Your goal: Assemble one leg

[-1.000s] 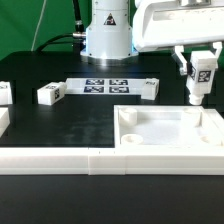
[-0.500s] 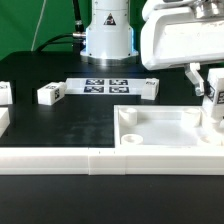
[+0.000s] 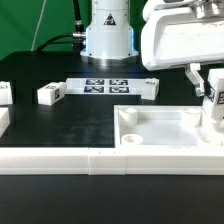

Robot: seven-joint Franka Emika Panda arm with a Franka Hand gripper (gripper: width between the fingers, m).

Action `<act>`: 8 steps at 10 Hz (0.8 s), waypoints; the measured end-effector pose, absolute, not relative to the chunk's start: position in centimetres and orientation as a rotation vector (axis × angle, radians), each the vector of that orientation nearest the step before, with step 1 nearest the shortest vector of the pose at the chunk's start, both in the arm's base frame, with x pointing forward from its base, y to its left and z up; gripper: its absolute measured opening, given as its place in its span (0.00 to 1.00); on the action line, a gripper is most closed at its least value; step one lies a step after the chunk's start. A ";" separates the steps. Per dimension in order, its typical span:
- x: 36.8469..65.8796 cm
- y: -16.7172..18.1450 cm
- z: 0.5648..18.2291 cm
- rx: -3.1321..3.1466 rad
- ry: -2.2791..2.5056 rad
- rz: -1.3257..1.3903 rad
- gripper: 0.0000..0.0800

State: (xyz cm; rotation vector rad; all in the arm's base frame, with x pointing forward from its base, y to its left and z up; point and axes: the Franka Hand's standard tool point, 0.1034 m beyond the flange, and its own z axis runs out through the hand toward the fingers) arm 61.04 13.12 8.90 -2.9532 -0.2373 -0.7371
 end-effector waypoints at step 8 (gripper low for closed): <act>62.6 11.8 8.1 -2.950 -0.219 -0.814 0.36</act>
Offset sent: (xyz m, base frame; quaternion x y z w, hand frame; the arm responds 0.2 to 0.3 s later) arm 0.0040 -0.0082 -0.0096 -0.0023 0.0093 -0.0244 0.9997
